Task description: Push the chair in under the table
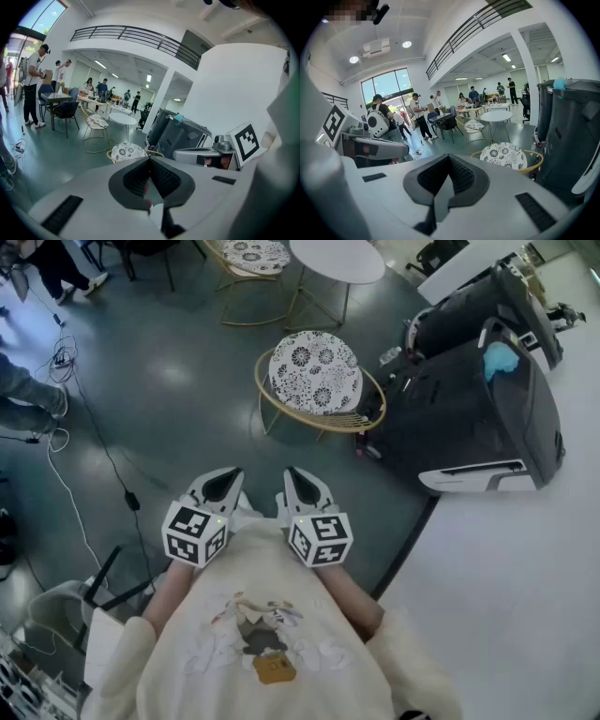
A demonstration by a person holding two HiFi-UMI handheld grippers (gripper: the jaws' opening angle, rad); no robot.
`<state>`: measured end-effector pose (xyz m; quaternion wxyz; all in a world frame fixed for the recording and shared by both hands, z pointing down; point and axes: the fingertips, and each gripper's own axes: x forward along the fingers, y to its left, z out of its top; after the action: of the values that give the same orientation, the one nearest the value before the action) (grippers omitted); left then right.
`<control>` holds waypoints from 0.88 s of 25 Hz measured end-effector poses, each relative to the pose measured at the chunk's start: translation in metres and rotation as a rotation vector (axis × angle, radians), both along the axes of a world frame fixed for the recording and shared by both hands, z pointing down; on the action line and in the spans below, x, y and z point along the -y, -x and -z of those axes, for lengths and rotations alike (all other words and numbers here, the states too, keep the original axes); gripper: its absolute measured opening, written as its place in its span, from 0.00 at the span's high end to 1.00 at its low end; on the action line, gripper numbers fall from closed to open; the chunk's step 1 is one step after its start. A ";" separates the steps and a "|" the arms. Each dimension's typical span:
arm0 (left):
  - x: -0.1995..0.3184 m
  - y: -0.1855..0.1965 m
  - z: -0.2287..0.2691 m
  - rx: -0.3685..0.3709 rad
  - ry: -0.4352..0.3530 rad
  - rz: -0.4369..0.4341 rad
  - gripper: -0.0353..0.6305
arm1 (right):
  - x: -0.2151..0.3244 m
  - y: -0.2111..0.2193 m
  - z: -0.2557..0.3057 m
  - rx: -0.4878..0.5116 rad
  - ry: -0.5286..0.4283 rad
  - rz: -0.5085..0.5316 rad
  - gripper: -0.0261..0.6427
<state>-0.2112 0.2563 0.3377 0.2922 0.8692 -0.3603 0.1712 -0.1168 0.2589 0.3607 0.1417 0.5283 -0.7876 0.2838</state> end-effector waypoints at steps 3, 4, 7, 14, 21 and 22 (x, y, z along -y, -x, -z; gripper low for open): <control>0.003 0.001 0.000 -0.005 -0.002 0.009 0.93 | 0.002 0.000 -0.001 -0.007 -0.002 0.003 0.95; 0.003 0.002 0.000 -0.006 -0.002 0.012 0.93 | 0.002 0.000 -0.001 -0.007 -0.002 0.004 0.95; 0.003 0.004 -0.001 -0.008 0.001 0.021 0.93 | 0.001 0.001 -0.001 -0.009 -0.003 0.008 0.95; 0.003 0.008 0.000 -0.015 0.003 0.025 0.93 | 0.003 0.006 0.002 -0.005 -0.008 0.018 0.95; 0.009 0.015 0.000 -0.057 0.009 0.051 0.93 | 0.000 0.015 -0.004 0.047 0.002 0.016 0.95; 0.010 0.014 -0.001 -0.071 0.021 0.052 0.93 | -0.002 0.014 -0.005 0.041 0.004 0.014 0.95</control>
<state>-0.2254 0.2468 0.3391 0.3184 0.8619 -0.3704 0.1362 -0.1308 0.2610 0.3653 0.1287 0.5163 -0.7936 0.2952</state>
